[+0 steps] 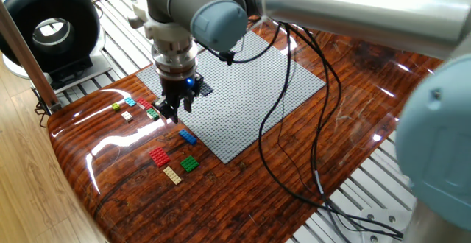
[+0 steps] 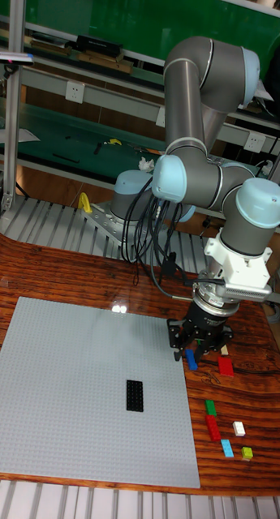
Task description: Build with small Lego blocks
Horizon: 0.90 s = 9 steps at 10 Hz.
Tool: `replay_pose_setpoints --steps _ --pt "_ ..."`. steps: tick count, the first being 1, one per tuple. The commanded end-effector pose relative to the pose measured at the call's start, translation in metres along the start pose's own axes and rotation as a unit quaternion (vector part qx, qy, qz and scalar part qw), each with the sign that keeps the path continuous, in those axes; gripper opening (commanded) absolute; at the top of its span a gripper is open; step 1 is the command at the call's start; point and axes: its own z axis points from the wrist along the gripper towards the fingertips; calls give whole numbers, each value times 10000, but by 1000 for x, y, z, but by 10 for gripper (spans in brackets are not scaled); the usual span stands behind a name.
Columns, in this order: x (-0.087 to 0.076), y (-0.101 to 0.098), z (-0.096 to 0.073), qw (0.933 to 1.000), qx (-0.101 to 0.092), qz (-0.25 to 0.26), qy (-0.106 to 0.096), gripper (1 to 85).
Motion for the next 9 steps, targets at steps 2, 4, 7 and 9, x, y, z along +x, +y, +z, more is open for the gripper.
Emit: replay_pose_setpoints --steps 2,4,7,9 --pt "5 21 7 9992 -246 307 72 453" --pt "3 23 9 9993 -144 353 16 453" --pt "7 21 9 9996 -110 222 101 450" --pt "11 18 9 9996 -61 214 180 433"
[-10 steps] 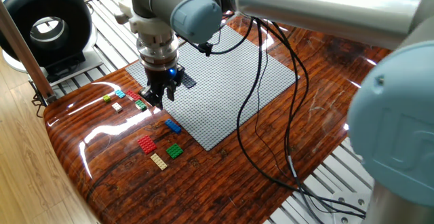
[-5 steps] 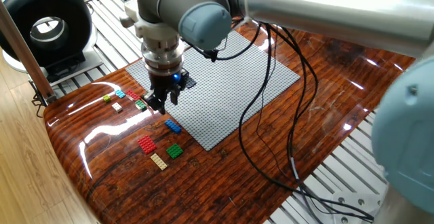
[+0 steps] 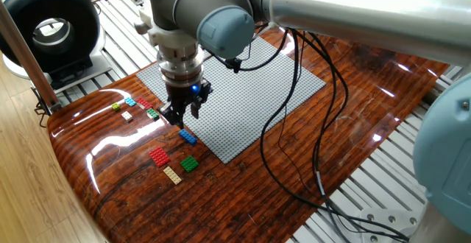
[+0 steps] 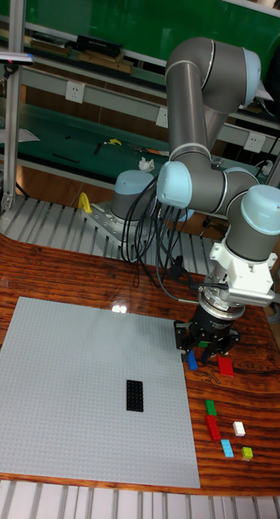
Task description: Build with small Lego blocks
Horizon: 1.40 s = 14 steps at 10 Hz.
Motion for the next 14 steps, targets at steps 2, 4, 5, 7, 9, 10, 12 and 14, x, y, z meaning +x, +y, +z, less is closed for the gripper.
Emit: replay_pose_setpoints --steps 2,4,5,7,9,10,12,14 --pt "1 3 3 9999 -80 -69 -24 437" --pt "4 9 11 9998 -164 -123 -35 440" --pt "5 8 14 9997 -110 -192 -41 440" --pt "7 9 17 9995 -147 -284 -59 440" --pt "9 9 18 9992 -152 -361 -82 440" --pt "9 10 18 9990 -173 -391 -107 440" --pt "7 11 19 9988 -154 -437 -152 400" --pt "5 9 19 9988 -98 -437 -171 10"
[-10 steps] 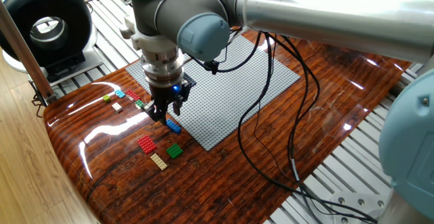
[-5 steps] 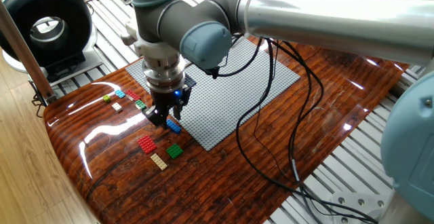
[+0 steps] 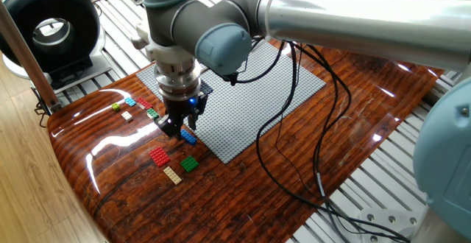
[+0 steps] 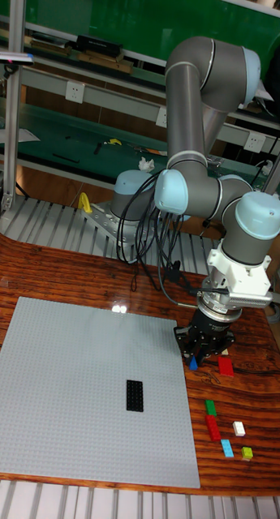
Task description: Build with small Lego blocks
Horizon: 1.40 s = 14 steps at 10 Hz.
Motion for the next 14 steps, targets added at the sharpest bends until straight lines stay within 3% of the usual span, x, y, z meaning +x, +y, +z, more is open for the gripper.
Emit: replay_pose_setpoints --steps 1,3,4,6,7,8,11,13,14 --pt "-2 2 -2 10000 -44 -13 -19 10" --pt "-4 1 -17 9999 24 -28 121 10" --pt "-10 3 -24 9999 -34 -58 145 10" --pt "-19 -1 -33 9999 34 -136 93 10" --pt "-30 10 -33 9998 -156 44 -118 10" --pt "-35 4 -33 9997 -37 87 -219 10" --pt "-35 -3 -33 9995 92 188 -222 10" --pt "-38 -6 -32 9998 9 0 -198 10" --pt "-42 -16 -32 9998 -89 -127 -141 10"
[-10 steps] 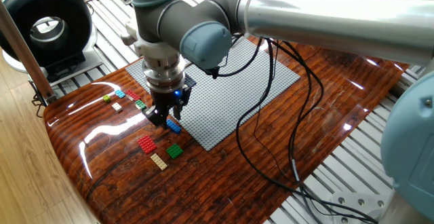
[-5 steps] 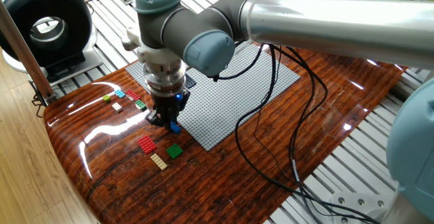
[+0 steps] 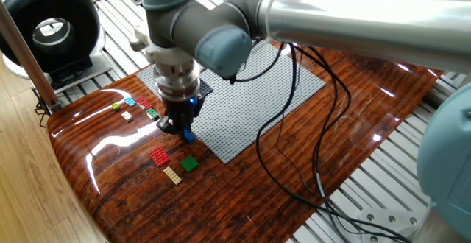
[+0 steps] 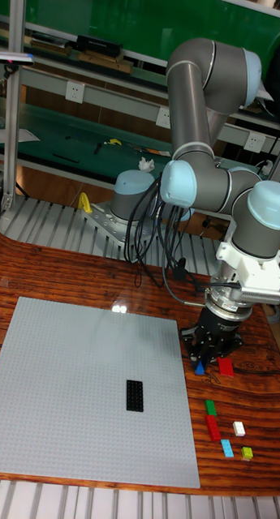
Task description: Build with small Lego blocks
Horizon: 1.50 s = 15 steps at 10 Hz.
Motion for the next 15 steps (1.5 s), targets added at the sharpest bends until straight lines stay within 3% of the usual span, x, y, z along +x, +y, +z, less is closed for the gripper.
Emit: replay_pose_setpoints --steps 1,3,4,5,6,7,10,11,12,13,15 --pt "-8 -17 -4 9996 -158 -215 103 10" --pt "-6 -17 -8 9994 -225 -213 140 10" --pt "-11 -17 -8 9997 -220 -43 57 10" --pt "-19 -24 -8 9998 -77 128 -102 10" --pt "-21 -35 -8 9994 125 283 -144 10" --pt "-20 -38 -8 9995 192 217 -113 10" --pt "-41 -77 -5 9995 -172 -260 39 10" --pt "-35 -76 -4 9995 -206 -206 112 10" --pt "-39 -77 -4 9998 -170 70 34 10" --pt "-45 -86 -4 9993 -12 354 -88 10" --pt "-52 -92 -4 9987 105 444 -218 10"
